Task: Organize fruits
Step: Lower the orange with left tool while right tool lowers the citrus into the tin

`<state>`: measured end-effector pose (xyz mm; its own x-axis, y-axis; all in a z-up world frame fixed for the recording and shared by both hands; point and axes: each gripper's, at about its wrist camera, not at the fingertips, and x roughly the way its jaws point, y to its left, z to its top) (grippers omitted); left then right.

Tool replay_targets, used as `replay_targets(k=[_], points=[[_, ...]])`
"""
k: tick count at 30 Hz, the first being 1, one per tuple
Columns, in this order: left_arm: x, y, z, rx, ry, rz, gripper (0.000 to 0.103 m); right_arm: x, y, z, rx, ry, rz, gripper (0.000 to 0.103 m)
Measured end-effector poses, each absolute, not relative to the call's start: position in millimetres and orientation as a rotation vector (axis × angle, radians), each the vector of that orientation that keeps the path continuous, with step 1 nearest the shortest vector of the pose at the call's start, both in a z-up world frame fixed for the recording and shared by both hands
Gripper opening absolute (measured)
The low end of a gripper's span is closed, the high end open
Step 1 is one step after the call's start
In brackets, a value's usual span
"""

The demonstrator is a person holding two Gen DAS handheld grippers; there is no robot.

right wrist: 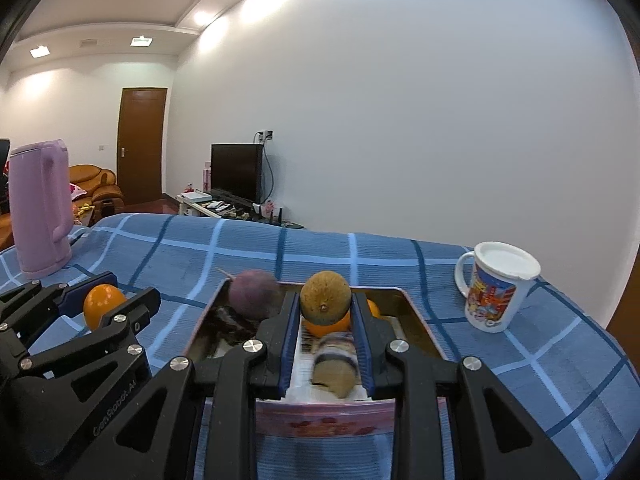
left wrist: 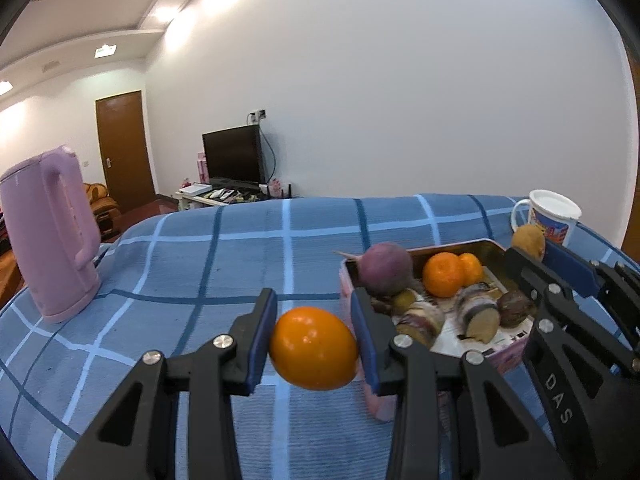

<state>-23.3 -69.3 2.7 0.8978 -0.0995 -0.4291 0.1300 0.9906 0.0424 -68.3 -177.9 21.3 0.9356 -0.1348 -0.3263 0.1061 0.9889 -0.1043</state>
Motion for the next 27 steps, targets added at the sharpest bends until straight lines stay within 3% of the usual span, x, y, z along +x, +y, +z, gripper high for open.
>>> replay_targets(k=[27], points=[[-8,-140,3,0.076,0.458,-0.221,0.04,-60,-247,21,-0.067,0.358,-0.215,0.028]])
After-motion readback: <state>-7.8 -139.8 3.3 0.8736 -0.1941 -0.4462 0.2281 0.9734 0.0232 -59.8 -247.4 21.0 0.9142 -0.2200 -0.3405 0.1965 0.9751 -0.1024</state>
